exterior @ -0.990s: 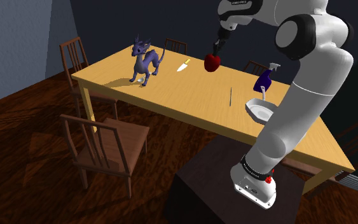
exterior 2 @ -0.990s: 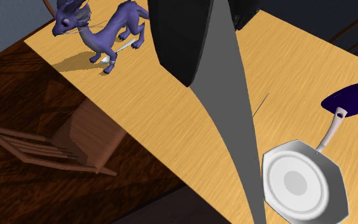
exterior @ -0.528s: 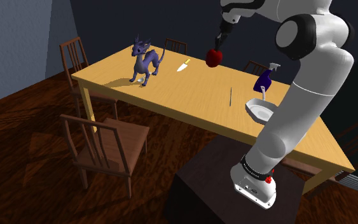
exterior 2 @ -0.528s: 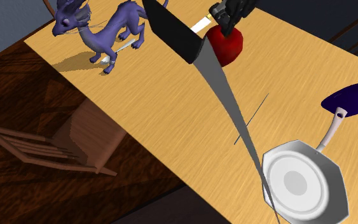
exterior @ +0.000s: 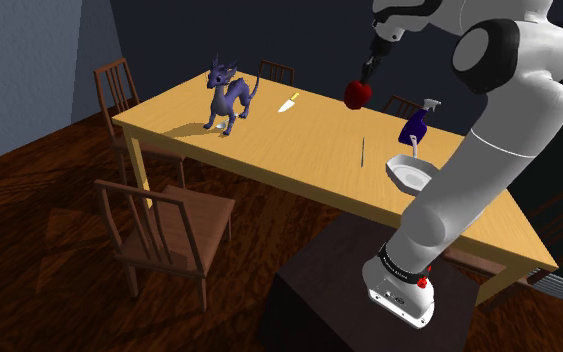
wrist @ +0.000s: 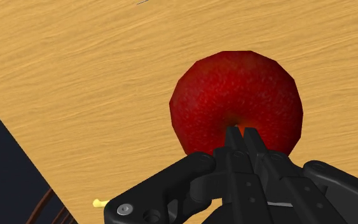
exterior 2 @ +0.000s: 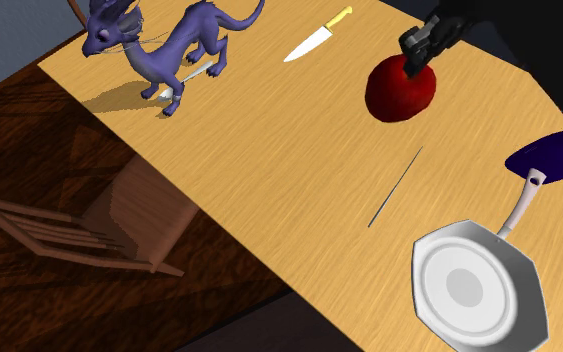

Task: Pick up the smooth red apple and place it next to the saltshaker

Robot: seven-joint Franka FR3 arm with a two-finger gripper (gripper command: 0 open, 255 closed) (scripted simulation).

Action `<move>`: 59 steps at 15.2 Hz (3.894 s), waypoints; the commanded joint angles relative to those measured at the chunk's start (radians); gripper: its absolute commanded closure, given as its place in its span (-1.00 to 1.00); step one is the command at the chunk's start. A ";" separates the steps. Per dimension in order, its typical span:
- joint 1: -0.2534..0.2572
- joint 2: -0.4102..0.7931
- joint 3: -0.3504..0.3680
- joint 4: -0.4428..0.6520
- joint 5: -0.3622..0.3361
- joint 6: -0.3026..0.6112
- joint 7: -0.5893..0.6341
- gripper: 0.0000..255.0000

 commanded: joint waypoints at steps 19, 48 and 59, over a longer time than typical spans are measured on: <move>-0.251 0.053 -0.238 0.063 0.101 -0.077 -0.500 1.00; -0.489 0.302 -0.302 0.080 0.318 0.022 -0.860 1.00; -0.491 0.338 -0.283 -0.024 0.362 0.147 -0.903 1.00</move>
